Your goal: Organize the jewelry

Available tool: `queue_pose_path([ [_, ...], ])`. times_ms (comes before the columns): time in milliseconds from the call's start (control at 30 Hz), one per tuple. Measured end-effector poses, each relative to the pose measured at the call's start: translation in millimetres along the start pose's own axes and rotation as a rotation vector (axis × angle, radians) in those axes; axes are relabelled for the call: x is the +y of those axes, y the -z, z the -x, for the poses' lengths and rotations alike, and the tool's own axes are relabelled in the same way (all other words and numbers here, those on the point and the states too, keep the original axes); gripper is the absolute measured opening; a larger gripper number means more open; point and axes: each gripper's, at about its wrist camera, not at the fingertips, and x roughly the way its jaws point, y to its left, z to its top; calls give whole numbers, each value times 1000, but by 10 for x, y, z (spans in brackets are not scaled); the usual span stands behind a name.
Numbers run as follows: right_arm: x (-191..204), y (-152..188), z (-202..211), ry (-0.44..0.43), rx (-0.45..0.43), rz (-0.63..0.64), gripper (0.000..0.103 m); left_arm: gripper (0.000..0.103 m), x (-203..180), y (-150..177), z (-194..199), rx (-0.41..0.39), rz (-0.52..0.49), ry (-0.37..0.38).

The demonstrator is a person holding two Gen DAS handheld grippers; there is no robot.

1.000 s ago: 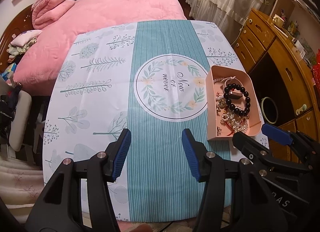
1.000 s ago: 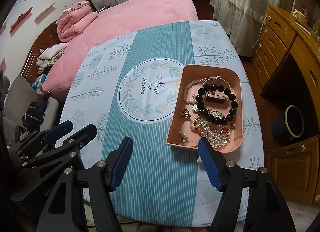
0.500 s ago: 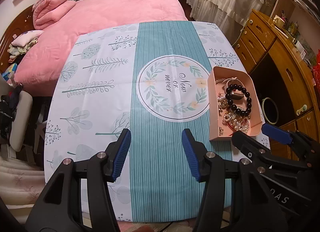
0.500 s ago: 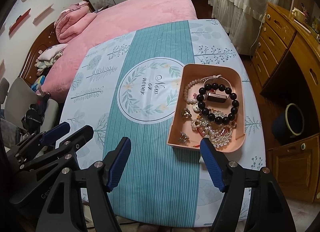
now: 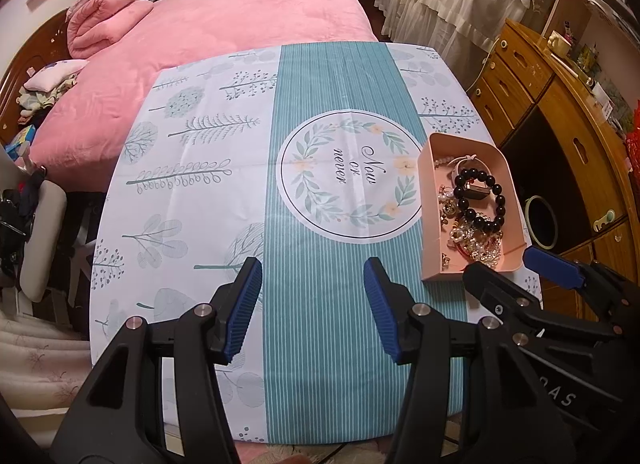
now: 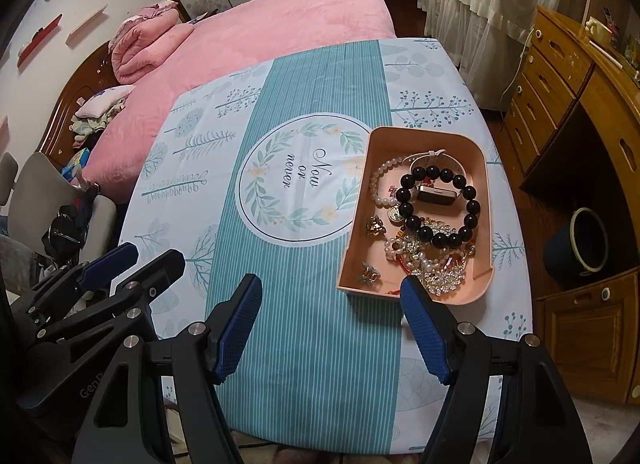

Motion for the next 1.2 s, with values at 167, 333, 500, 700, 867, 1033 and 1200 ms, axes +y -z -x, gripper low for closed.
queue_pose_path([
  [167, 27, 7, -31, 3, 4, 4, 73, 50, 44, 16, -5, 1, 6, -1],
  [333, 34, 3, -48, 5, 6, 7, 73, 50, 36, 14, -6, 1, 6, -2],
  [500, 45, 0, -67, 7, 10, 10, 73, 50, 42, 10, -9, 3, 6, -2],
  [700, 50, -6, -98, 8, 17, 14, 73, 50, 98, 27, -30, 5, 9, -3],
  [867, 65, -13, -104, 9, 18, 14, 73, 50, 123, 27, -48, 6, 9, -4],
  [1033, 80, -25, -152, 9, 25, 20, 73, 50, 149, 23, -89, 12, 10, -5],
  [1200, 91, -26, -191, 9, 35, 22, 73, 50, 179, 22, -136, 24, 13, -6],
])
